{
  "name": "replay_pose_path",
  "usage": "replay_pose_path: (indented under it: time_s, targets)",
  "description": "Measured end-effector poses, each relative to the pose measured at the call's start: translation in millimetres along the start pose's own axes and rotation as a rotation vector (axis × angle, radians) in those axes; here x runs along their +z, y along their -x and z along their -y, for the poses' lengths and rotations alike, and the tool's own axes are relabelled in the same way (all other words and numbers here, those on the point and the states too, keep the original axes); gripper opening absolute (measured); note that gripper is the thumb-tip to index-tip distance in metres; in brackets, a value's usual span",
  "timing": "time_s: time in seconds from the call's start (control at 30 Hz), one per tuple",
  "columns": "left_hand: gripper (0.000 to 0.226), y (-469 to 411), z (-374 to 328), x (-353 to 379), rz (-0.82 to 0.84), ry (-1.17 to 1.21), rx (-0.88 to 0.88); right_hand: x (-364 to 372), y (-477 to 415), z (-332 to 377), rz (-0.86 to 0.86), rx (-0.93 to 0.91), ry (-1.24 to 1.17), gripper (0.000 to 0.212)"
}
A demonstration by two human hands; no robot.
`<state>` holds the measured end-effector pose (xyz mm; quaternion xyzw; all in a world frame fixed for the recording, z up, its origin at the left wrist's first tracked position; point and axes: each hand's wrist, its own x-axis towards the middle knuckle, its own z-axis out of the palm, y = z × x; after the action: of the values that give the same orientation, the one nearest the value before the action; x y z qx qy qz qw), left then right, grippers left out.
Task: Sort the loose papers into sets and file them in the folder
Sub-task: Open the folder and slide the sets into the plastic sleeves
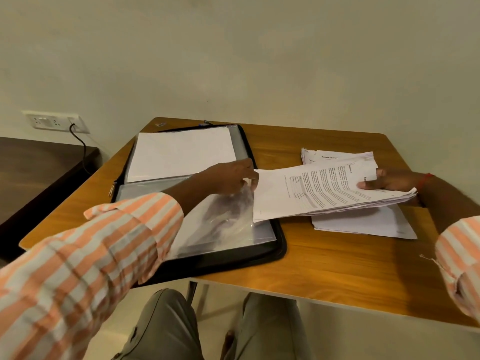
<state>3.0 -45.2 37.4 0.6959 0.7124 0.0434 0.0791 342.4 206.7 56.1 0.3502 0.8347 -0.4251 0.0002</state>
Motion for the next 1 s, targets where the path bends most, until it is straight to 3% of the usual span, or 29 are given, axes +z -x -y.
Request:
replay_pose_path:
  time_s: [0.17,0.43,0.73,0.87,0.97,1.0]
  targets:
    - [0.034,-11,4,-14,0.089,-0.014,0.011,5,2,8,-0.01,0.01,0.015,0.019]
    - [0.033,-33,18,-22,0.037,-0.18,0.12,4,0,5,-0.007,-0.046,-0.028,0.025]
    - [0.028,-48,28,-16,-0.024,-0.107,0.032,6,-13,1,-0.027,-0.075,0.02,0.028]
    - [0.028,-48,29,-12,-0.037,-0.084,0.046,2,-15,0,-0.043,-0.067,-0.026,0.038]
    - [0.028,-47,33,-9,-0.063,-0.047,0.043,-5,-18,-8,-0.048,-0.088,0.019,0.076]
    - [0.027,-47,34,-9,-0.072,-0.031,0.036,-6,-17,-9,-0.038,-0.078,0.0,0.07]
